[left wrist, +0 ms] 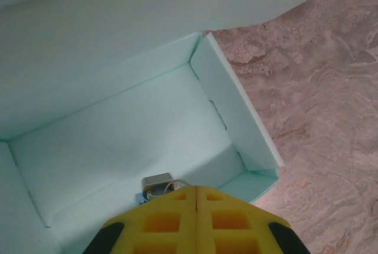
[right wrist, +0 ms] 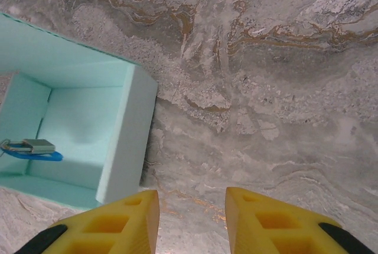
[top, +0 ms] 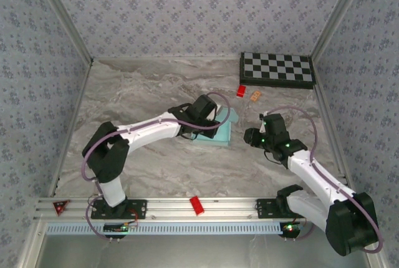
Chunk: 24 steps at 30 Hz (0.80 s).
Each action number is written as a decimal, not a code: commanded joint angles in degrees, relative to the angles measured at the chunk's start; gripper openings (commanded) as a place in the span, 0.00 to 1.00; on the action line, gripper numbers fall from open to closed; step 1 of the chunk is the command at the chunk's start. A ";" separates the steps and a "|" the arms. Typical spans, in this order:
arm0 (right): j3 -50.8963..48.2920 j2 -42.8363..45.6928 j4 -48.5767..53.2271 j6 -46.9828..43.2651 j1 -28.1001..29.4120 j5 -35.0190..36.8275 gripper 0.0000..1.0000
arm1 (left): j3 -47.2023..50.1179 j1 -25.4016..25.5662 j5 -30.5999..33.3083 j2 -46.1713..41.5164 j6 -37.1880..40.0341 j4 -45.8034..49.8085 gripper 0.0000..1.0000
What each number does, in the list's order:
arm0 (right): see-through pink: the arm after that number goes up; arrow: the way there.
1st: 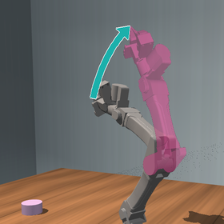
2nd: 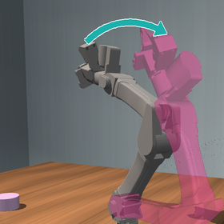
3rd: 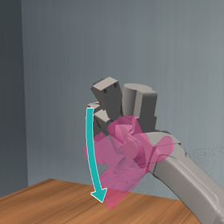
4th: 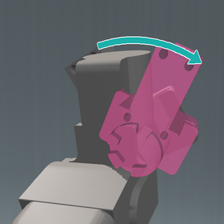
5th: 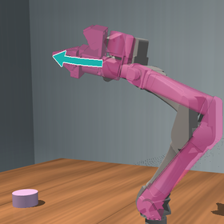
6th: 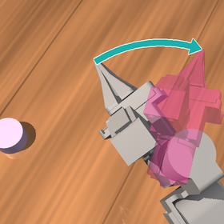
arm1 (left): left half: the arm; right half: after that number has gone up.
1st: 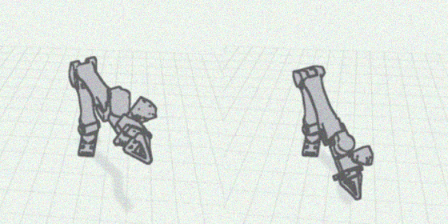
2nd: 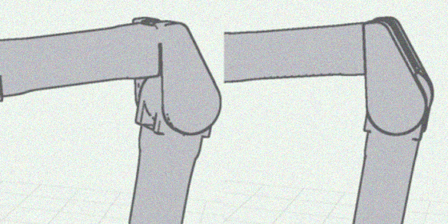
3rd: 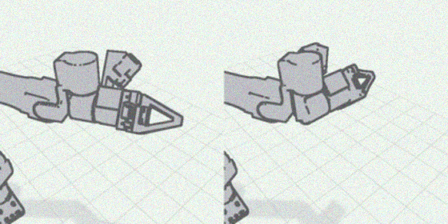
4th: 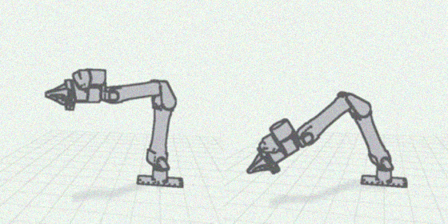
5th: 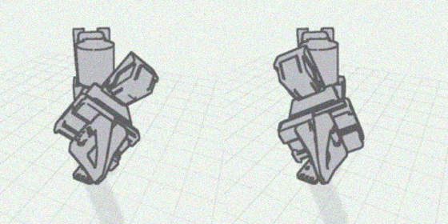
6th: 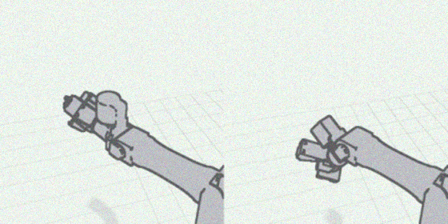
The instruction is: Fold the paper box
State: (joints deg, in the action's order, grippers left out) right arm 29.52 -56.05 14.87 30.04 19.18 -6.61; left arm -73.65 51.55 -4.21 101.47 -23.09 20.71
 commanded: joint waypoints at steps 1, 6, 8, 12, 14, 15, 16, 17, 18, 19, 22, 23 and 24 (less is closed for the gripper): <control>-1.01 1.03 1.43 -1.04 -0.55 0.81 0.36 | -2.64 0.61 0.77 2.25 1.12 -0.49 0.00; -1.15 1.18 1.41 -1.12 -0.90 0.65 0.36 | -3.43 0.74 2.14 3.35 0.95 0.79 0.00; -1.23 1.18 1.14 -1.12 -0.99 0.64 0.36 | -3.18 0.92 2.90 2.92 1.03 1.07 0.00; -1.30 0.91 0.58 -0.85 -1.10 0.33 0.36 | -2.52 1.50 4.54 1.57 0.94 0.89 0.00; -1.33 0.64 0.29 -0.77 -1.09 0.11 0.36 | -2.17 1.69 4.82 1.23 0.93 0.74 0.02; -1.35 0.52 0.16 -0.72 -1.09 -0.02 0.36 | -2.16 1.71 4.82 1.19 0.93 0.75 0.02; -1.31 0.40 0.15 -0.70 -1.07 -0.14 0.36 | -2.14 1.79 4.91 1.10 0.92 0.82 0.02; -1.33 0.29 0.15 -0.76 -1.07 -0.16 0.36 | -1.98 1.81 4.91 0.95 0.91 0.91 0.02; -1.31 0.33 0.10 -0.76 -1.07 -0.24 0.37 | -2.00 1.80 4.90 0.79 0.94 0.94 0.03; -1.31 0.17 0.14 -0.77 -1.07 -0.33 0.37 | -1.86 1.89 5.07 0.46 0.92 0.97 0.06; -1.33 0.24 0.28 -0.75 -1.09 -0.42 0.37 | -1.35 1.99 5.90 -0.78 0.94 0.90 0.11; -1.32 0.24 0.25 -0.66 -1.08 -0.42 0.37 | -1.17 1.97 6.20 -1.23 0.95 0.90 0.12; -1.36 0.30 0.24 -0.69 -1.07 -0.50 0.37 | -0.97 2.03 6.46 -1.56 1.03 0.76 0.15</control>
State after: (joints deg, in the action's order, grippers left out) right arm 28.99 -55.66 15.00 30.00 18.35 -6.83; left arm -75.16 53.28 0.71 103.50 -22.83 20.82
